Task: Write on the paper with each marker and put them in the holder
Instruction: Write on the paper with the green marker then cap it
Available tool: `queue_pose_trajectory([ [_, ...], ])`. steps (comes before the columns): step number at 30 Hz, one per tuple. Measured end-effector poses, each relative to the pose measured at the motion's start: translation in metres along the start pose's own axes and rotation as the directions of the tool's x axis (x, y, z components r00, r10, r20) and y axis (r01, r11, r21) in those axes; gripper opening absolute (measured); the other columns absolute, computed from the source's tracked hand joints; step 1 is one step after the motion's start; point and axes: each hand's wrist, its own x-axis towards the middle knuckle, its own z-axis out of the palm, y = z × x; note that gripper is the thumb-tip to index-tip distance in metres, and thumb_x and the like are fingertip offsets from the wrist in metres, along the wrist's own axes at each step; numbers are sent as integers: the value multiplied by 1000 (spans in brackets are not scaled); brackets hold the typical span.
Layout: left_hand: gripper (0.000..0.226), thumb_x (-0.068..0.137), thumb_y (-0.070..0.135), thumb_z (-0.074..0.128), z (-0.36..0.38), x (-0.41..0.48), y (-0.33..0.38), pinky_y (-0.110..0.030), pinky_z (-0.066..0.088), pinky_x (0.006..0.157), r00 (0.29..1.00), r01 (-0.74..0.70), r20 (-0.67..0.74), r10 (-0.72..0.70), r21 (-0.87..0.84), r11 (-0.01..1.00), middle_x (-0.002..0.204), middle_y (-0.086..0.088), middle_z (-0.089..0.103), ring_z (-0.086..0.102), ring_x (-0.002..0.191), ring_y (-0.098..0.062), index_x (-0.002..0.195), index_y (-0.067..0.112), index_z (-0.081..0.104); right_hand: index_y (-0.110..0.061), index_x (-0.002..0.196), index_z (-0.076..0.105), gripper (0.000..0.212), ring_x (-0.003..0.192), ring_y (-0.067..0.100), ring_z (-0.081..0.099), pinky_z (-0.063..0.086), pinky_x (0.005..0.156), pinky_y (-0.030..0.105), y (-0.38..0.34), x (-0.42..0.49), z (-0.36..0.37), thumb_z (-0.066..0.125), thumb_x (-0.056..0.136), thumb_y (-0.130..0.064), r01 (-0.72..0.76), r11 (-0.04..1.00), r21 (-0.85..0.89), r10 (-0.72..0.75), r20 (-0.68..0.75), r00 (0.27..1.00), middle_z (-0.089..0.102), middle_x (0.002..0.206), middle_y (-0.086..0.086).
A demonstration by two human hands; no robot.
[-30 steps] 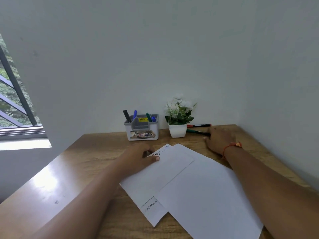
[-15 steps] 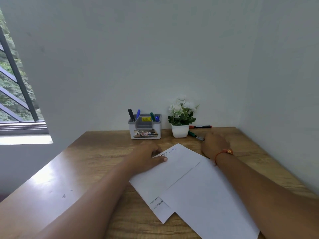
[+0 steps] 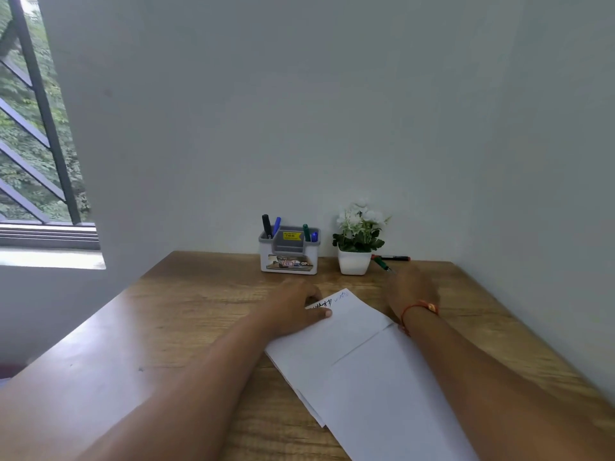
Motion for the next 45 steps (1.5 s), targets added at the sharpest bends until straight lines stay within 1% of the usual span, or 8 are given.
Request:
queue_pose_trajectory([
  [6,46,92,54,57,0,-2,0,-38,48,92,1000,15,0,-15,5,1000,117,3,64,52,106,-16,123,22,66,-1,111,62,33,92,35,59,39,70,32,-13,13,-57,56,98,-31,-4,959,283,58,-179,982,58,118,21],
  [12,51,91,58,57,1,1,-1,-35,47,91,999,49,6,-49,-7,999,121,2,63,52,111,-17,126,23,63,-14,91,69,4,78,10,58,39,65,1,-34,-19,-80,65,91,-17,419,667,616,-146,-444,884,67,89,0],
  [17,70,86,50,69,-8,-1,4,-33,41,105,959,151,-187,-214,-302,941,144,0,48,47,131,-21,143,22,41,-21,84,72,7,80,0,66,51,72,11,-41,-40,-60,71,90,-19,374,494,785,-255,-280,926,72,85,-9],
  [22,72,88,45,69,-16,-1,9,-33,49,93,902,66,-358,-241,-438,897,126,6,55,57,111,-13,145,23,31,-17,78,74,12,65,12,59,49,62,28,-36,-38,-46,75,89,-21,256,437,862,-334,-108,936,66,65,-5],
  [32,20,93,29,66,-20,-6,22,-4,41,67,935,-84,-354,-18,-271,959,87,10,64,57,77,-1,111,20,69,-8,79,67,23,61,18,56,47,57,29,-36,-46,-45,70,95,-23,-46,249,967,-346,134,929,62,63,4],
  [35,14,90,23,70,-21,-7,25,-5,43,68,929,-116,-370,-1,-294,949,86,13,65,58,77,5,104,20,69,-11,84,73,30,71,24,61,50,65,34,-35,-50,-41,71,91,-41,-42,355,934,-468,217,857,67,75,12],
  [39,15,88,21,73,-21,-9,28,-6,46,68,934,-152,-357,12,-368,917,86,14,68,62,77,10,101,21,66,-17,90,76,36,71,8,72,55,58,19,-35,-57,-40,64,92,-51,140,581,802,-523,235,819,77,80,2],
  [45,14,91,17,70,-18,-8,28,-27,60,74,976,-119,-216,-4,-552,825,89,1,75,72,79,-11,100,27,72,-12,86,78,37,72,16,73,55,58,20,-34,-58,-42,64,95,-45,233,598,767,-551,182,814,76,74,8],
])
